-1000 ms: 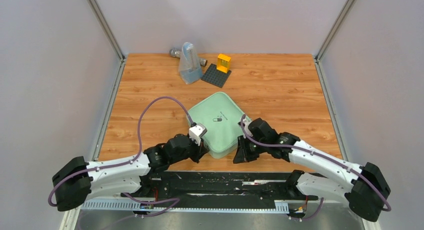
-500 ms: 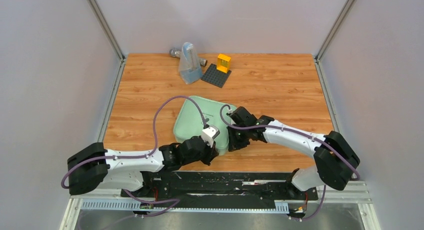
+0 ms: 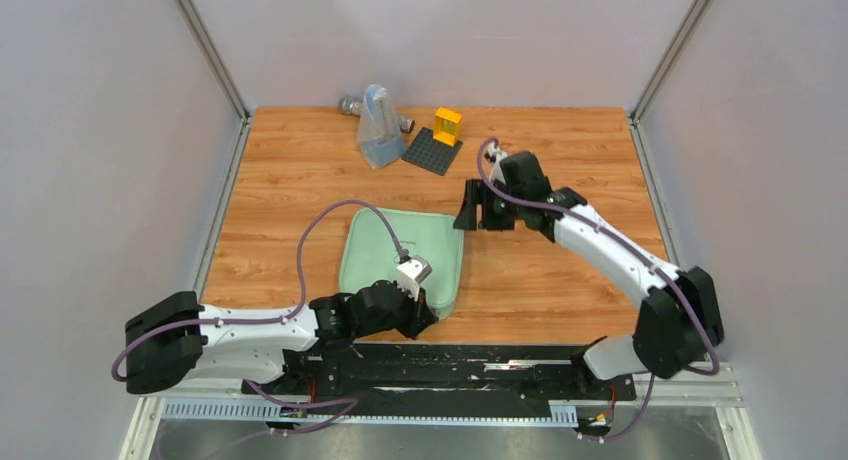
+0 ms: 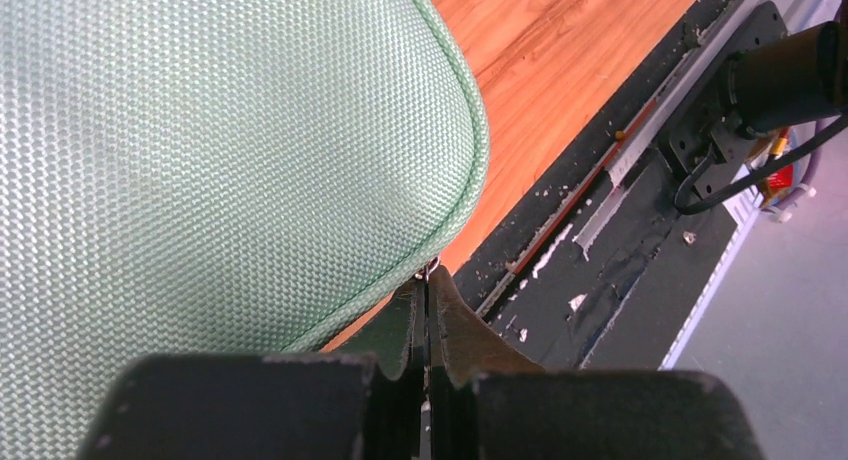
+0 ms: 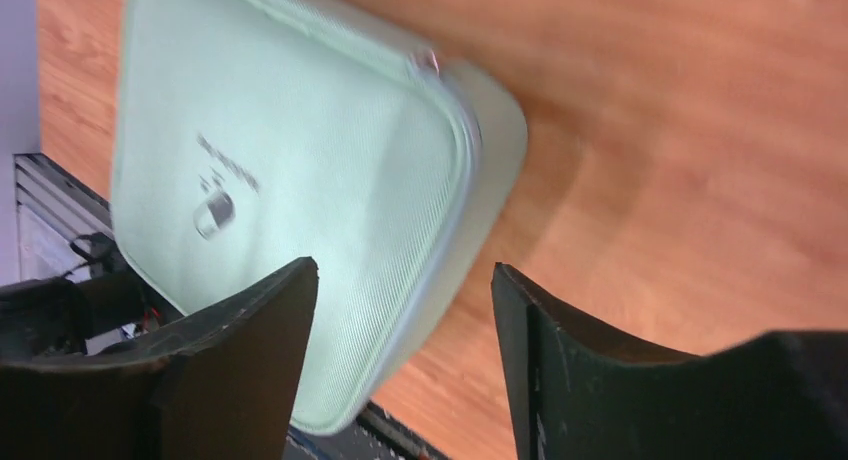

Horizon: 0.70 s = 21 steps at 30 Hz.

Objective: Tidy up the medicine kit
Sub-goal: Zip the medicine box at the center of the board.

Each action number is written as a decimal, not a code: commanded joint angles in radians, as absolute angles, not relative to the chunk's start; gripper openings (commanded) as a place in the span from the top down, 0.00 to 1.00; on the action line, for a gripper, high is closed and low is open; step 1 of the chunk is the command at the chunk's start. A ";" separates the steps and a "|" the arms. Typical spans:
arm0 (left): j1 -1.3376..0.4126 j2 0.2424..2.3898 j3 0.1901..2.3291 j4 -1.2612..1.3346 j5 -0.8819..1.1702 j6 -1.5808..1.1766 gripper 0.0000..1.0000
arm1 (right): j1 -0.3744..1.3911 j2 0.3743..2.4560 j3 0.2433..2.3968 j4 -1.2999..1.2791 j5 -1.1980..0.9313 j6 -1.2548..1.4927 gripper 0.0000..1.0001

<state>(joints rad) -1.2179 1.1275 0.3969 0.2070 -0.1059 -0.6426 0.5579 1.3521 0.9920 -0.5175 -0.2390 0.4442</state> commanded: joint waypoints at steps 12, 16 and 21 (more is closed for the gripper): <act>-1.230 0.878 0.290 0.111 -0.193 -0.780 1.00 | 0.566 2.087 1.690 -0.683 -0.806 0.022 0.24; -1.230 0.842 0.270 0.091 -0.213 -0.795 1.00 | 0.615 2.118 1.658 -0.752 -0.768 -0.039 0.35; -1.221 0.787 0.277 0.028 -0.256 -0.781 1.00 | 0.584 2.003 1.416 -0.592 -0.625 0.118 0.82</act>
